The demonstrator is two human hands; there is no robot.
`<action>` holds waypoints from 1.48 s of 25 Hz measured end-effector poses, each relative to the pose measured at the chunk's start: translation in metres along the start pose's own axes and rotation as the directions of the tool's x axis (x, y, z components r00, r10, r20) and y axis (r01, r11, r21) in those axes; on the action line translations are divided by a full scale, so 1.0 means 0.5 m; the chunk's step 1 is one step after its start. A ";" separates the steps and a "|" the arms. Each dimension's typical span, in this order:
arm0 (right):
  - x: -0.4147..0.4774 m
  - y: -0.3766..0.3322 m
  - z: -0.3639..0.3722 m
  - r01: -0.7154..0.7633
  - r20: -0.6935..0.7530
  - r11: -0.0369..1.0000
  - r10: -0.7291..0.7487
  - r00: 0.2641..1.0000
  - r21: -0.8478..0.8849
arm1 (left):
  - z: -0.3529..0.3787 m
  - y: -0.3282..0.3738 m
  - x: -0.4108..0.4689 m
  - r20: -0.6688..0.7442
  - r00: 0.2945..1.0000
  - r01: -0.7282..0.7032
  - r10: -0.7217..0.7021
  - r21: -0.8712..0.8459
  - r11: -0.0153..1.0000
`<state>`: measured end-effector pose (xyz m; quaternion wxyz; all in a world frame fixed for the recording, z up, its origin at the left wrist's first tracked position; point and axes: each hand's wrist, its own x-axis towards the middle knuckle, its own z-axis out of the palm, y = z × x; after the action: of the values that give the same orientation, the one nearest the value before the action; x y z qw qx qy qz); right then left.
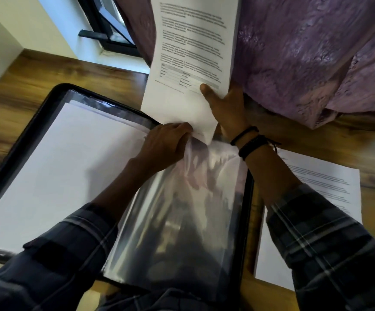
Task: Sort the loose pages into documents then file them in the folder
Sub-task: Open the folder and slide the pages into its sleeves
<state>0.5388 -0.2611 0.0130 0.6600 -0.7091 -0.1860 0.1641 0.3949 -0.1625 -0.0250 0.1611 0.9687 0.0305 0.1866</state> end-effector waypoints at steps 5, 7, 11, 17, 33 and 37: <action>-0.033 0.037 -0.106 -0.002 0.031 0.971 0.010 0.999 -0.240 | 0.001 0.003 0.006 -0.029 0.999 0.041 -0.041 0.000 0.999; -0.049 0.061 -0.138 -0.011 0.052 0.967 0.025 0.998 -0.253 | 0.005 0.000 0.010 0.019 1.000 0.025 -0.024 -0.055 0.998; -0.071 0.092 -0.167 -0.077 0.028 0.978 0.084 0.996 -0.195 | 0.010 -0.035 0.006 0.143 0.986 0.093 -0.084 -0.058 0.994; -0.059 0.090 -0.193 -0.016 0.065 0.988 0.026 0.998 -0.155 | -0.004 -0.079 -0.003 0.256 0.958 0.133 -0.129 0.005 0.991; -0.028 0.086 -0.233 -0.143 0.207 0.984 0.163 0.965 -0.111 | 0.006 -0.133 0.048 0.311 0.950 -0.056 -0.018 0.229 0.972; -0.035 0.100 -0.213 -0.112 0.329 0.968 0.183 0.926 -0.223 | 0.007 -0.129 0.061 0.276 0.961 -0.081 0.032 0.166 0.983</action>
<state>0.5765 -0.3657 -0.0289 0.5278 -0.7437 -0.2608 0.3167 0.4244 -0.0991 -0.0380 0.0723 0.9960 -0.0033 0.0531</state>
